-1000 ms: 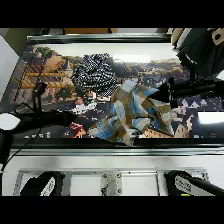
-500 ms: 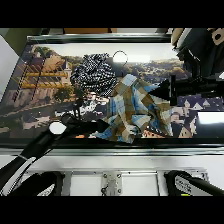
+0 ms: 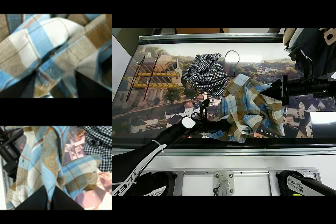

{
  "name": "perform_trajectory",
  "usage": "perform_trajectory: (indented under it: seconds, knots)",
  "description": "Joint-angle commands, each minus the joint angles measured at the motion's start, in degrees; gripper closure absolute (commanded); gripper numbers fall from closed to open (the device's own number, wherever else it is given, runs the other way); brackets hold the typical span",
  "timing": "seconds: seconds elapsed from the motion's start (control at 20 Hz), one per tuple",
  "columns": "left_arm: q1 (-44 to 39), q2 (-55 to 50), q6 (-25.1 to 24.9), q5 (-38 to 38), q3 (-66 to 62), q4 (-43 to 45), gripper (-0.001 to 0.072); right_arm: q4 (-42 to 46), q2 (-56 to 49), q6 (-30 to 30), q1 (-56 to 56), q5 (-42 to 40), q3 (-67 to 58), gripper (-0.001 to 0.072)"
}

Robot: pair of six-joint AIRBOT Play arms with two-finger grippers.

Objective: Fold the clothes and pants, and hang the long-sleeved shirts on hangers.

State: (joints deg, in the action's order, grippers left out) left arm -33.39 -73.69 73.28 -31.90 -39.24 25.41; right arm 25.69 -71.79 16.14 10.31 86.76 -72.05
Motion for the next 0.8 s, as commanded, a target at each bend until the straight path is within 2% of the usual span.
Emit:
perform_trajectory:
  seconds: [0.0, 0.05, 0.1, 0.35, 0.5, 0.75]
  knots:
    - [-0.44, -2.64, 0.26, 0.11, -2.40, 0.00, 0.0473, -0.02, 0.04, 1.75, -0.07, 0.09, -0.07, 0.0702]
    - [-0.09, -2.43, 0.22, 0.87, -2.38, 0.13, 0.0671, -0.02, 0.13, 3.37, -0.07, 0.22, -0.07, 0.0702]
    - [1.09, -1.88, 0.20, 0.83, -2.38, 0.46, 0.0694, 0.07, 0.42, 5.27, -0.04, 0.28, -0.07, 0.0702]
    - [15.04, 7.28, 0.09, -6.62, -2.38, 8.04, 0.0696, 0.63, 5.35, 12.22, -0.04, 0.22, -0.07, 0.0703]
    - [23.87, 13.27, 0.04, -11.85, -2.36, 9.77, 0.0696, 1.68, 8.76, 15.96, -0.11, 0.26, -0.07, 0.0703]
    - [28.76, 17.55, 0.07, -13.16, -2.38, 12.26, 0.0696, 1.70, 11.82, 18.03, -0.09, 0.50, -0.07, 0.0704]
